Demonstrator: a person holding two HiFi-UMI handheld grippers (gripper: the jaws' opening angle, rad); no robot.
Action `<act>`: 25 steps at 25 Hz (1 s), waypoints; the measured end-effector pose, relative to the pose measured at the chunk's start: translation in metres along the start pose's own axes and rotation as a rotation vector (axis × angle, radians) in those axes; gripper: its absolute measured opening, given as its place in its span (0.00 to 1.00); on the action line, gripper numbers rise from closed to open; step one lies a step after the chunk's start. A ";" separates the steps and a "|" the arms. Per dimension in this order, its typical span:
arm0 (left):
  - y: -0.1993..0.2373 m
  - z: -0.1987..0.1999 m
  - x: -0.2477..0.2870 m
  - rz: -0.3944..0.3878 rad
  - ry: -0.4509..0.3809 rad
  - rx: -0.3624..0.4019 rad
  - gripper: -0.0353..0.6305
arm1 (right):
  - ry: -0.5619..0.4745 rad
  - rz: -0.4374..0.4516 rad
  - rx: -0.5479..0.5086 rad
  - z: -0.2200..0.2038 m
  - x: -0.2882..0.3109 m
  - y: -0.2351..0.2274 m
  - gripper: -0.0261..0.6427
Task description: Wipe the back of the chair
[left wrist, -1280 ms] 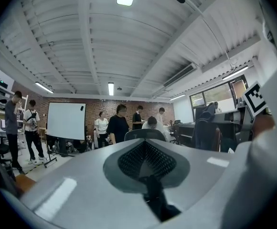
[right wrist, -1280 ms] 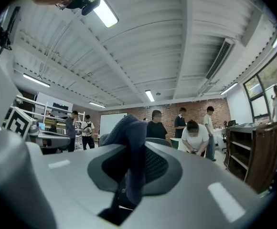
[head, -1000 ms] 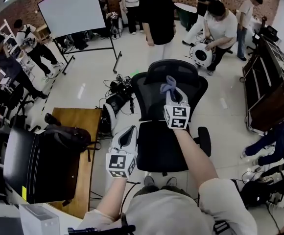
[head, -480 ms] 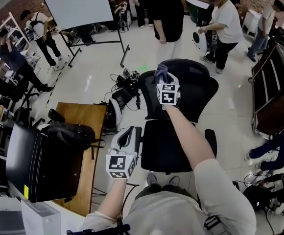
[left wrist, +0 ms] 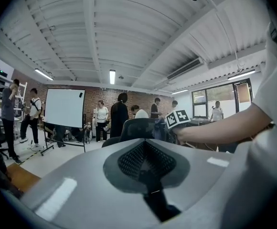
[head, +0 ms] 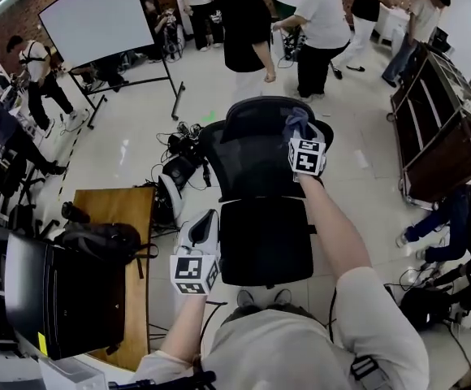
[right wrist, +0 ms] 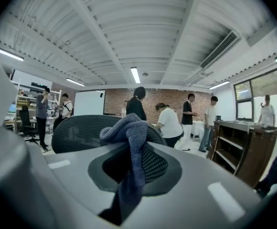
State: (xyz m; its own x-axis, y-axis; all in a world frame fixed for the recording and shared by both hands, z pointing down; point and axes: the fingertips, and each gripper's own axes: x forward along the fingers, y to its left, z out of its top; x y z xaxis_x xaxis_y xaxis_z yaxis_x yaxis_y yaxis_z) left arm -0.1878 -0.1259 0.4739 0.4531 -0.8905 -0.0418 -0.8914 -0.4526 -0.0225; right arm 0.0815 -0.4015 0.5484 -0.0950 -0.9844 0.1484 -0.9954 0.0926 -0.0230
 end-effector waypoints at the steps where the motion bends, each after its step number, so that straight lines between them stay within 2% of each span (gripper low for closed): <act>1: -0.002 -0.001 0.002 -0.013 0.000 -0.001 0.14 | 0.006 -0.019 0.001 -0.003 -0.005 -0.013 0.11; 5: -0.016 0.003 0.017 -0.059 -0.005 -0.001 0.14 | 0.018 -0.040 -0.014 -0.007 -0.013 -0.038 0.11; 8: -0.023 0.007 0.023 -0.074 -0.013 0.008 0.14 | -0.003 -0.025 -0.002 0.002 -0.023 -0.027 0.11; 10: -0.024 0.007 0.023 -0.068 -0.014 0.010 0.14 | -0.031 0.024 0.005 0.002 -0.033 0.002 0.11; 13: -0.024 0.006 0.028 -0.047 -0.001 0.010 0.14 | -0.058 0.167 -0.037 -0.010 -0.038 0.078 0.11; 15: -0.023 0.007 0.030 -0.027 0.007 0.007 0.14 | -0.036 0.243 -0.051 -0.026 -0.025 0.128 0.11; 18: -0.015 0.011 0.024 0.013 0.007 0.008 0.14 | 0.027 0.298 -0.046 -0.055 0.006 0.182 0.11; 21: -0.006 0.009 0.016 0.044 0.014 0.015 0.14 | 0.050 0.307 -0.049 -0.067 0.027 0.203 0.11; 25: 0.006 -0.002 0.005 0.081 0.041 -0.004 0.14 | 0.047 0.287 -0.052 -0.070 0.037 0.190 0.11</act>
State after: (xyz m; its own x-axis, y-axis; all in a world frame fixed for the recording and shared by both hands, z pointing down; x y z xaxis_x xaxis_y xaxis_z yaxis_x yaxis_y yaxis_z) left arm -0.1908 -0.1329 0.4760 0.3788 -0.9255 -0.0022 -0.9254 -0.3787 -0.0171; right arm -0.1117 -0.4098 0.6182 -0.3723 -0.9087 0.1890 -0.9266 0.3754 -0.0204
